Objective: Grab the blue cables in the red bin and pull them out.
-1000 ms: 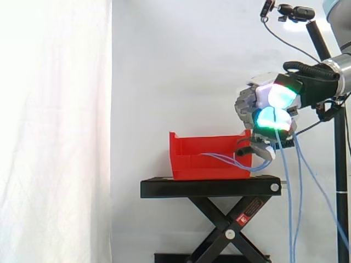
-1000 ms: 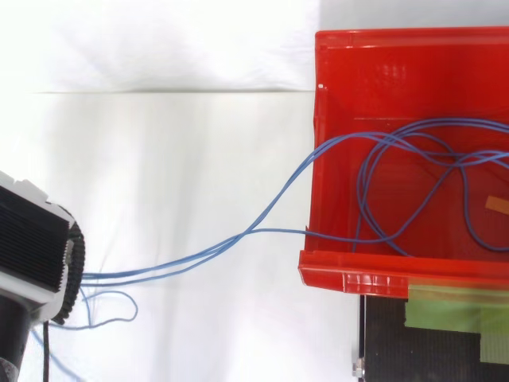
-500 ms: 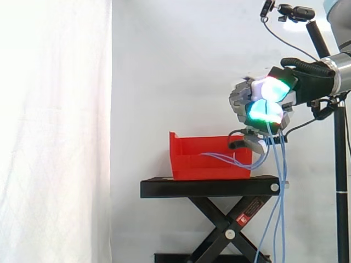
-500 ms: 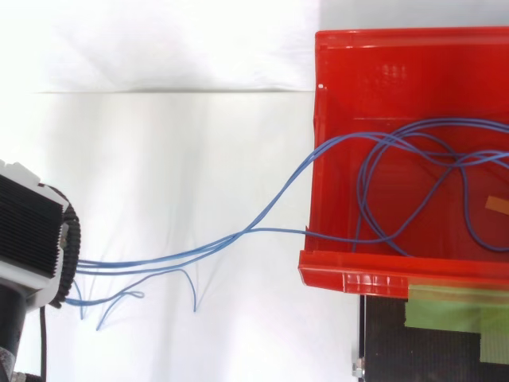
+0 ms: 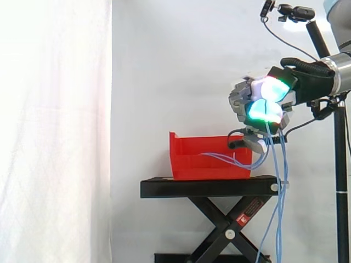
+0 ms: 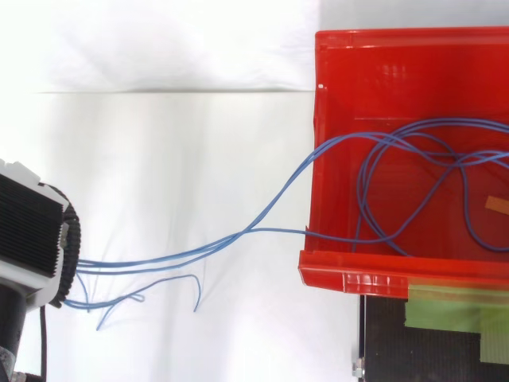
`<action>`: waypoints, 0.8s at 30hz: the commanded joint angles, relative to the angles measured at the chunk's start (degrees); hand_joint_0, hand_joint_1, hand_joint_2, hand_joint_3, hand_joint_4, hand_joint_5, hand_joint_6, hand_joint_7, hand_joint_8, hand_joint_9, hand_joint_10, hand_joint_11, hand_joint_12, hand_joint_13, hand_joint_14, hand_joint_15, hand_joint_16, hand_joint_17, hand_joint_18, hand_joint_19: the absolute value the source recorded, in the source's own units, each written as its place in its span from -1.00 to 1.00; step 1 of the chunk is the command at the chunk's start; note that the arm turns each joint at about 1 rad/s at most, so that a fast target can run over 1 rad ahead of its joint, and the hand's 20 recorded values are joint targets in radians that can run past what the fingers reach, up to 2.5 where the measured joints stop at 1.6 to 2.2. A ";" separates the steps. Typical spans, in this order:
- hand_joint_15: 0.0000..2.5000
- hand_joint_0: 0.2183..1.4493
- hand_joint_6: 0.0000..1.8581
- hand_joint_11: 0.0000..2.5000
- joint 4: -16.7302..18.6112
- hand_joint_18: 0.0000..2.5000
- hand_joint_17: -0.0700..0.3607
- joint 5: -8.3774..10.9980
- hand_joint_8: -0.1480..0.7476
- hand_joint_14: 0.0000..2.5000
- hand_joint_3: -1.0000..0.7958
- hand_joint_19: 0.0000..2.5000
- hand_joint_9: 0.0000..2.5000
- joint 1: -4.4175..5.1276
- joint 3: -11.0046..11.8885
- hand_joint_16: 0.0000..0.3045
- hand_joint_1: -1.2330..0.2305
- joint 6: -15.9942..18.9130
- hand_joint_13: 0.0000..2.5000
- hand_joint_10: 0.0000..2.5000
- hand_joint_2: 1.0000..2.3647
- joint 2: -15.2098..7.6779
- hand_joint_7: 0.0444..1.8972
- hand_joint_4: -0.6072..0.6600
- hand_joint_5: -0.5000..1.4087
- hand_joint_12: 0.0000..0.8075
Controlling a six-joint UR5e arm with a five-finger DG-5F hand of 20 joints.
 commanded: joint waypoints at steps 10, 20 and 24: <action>0.30 0.26 0.04 0.13 0.00 -0.26 -0.23 0.00 -0.29 -0.47 -1.00 -0.35 -0.22 0.00 0.05 -0.72 -0.55 0.00 0.01 0.28 -1.00 0.02 -0.48 -0.13 0.27 -0.35; 0.30 0.26 0.04 0.14 0.00 -0.26 -0.23 0.00 -0.29 -0.49 -1.00 -0.35 -0.21 0.00 0.05 -0.72 -0.55 0.00 0.02 0.25 -1.00 0.02 -0.48 -0.13 0.27 -0.34; 0.31 0.26 0.04 0.15 0.00 -0.26 -0.23 0.00 -0.30 -0.50 -1.00 -0.35 -0.21 0.00 -0.03 -0.72 -0.55 0.00 0.02 0.25 -1.00 0.02 -0.48 -0.13 0.27 -0.36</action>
